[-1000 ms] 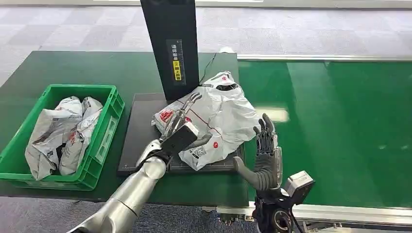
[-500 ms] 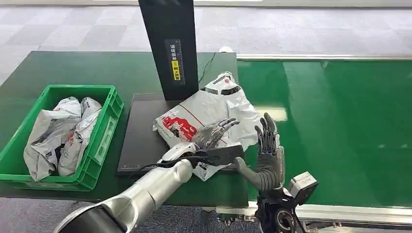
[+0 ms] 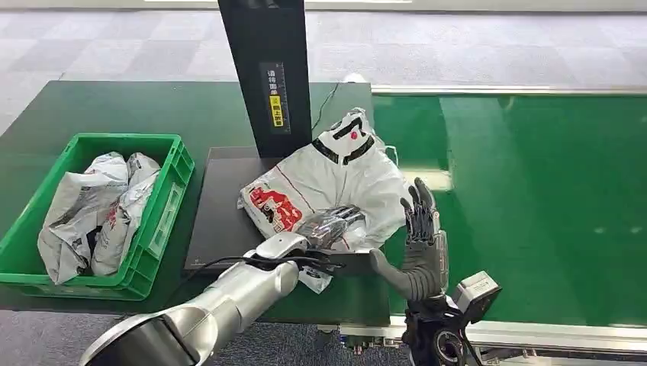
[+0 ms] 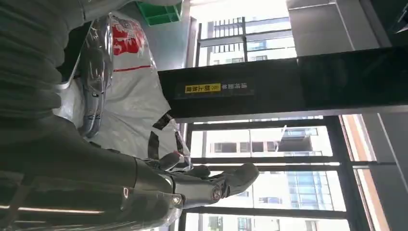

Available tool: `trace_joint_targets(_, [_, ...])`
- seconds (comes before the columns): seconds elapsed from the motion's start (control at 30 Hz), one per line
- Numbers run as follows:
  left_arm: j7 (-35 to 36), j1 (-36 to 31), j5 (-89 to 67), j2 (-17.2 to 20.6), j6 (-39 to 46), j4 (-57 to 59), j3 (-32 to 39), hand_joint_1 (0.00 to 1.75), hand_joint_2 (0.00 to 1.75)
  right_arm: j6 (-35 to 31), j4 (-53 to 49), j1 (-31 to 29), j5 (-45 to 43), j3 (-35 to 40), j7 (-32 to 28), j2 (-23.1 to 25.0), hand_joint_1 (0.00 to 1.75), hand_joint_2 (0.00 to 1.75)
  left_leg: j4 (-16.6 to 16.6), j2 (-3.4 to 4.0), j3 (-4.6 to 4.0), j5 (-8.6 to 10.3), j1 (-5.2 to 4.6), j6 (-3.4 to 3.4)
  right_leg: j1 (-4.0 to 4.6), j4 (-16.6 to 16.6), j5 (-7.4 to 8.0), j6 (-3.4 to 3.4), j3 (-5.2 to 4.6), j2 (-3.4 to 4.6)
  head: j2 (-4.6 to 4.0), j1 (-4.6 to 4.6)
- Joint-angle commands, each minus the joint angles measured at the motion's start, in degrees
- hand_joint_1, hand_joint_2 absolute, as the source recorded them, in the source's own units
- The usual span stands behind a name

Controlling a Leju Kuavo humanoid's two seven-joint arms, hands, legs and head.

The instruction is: Moved the parcel from conveyor to table for the left to box.

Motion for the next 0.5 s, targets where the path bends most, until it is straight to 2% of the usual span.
trace_joint_targets(0.03, [1.0, -1.1, -1.2, 2.7, -0.9, 4.7, -3.3, 1.57, 1.75, -0.3, 0.6, -1.2, 0.1, 1.4, 0.3, -1.3, 0.0, 1.75, -0.1, 0.31, 0.14, 0.05, 0.0, 0.02, 0.02, -0.1, 0.13, -0.01, 0.08, 0.11, 0.0, 0.0])
trace_joint_targets(0.07, [1.1, -1.1, -1.3, 2.7, -0.8, 4.7, -3.3, 1.57, 1.75, -0.4, 0.5, -1.2, 0.1, 1.5, 0.3, -1.3, 0.0, 1.75, 0.0, 0.17, 0.13, 0.01, -0.01, 0.01, 0.0, 0.0, 0.04, 0.0, 0.08, 0.09, 0.0, -0.02])
trace_joint_targets(0.1, [1.1, -1.1, -1.3, 2.6, -0.9, 4.6, -3.2, 1.75, 1.75, -0.4, 0.5, -1.1, 0.1, 1.5, 0.3, -1.4, 0.0, 1.75, -0.1, 0.27, 0.15, 0.04, -0.01, 0.01, 0.01, -0.1, 0.1, -0.01, 0.11, 0.12, 0.0, 0.0])
trace_joint_targets(0.5, [-1.3, -2.0, 0.6, 2.5, 2.5, 3.1, -0.3, 1.75, 1.75, -1.0, -0.4, -0.6, 0.3, 1.4, 0.7, -1.2, 0.0, 1.75, 0.0, 0.17, 0.39, 0.07, 0.0, 0.03, 0.02, 0.0, 0.11, 0.02, 0.38, 0.06, 0.0, 0.0])
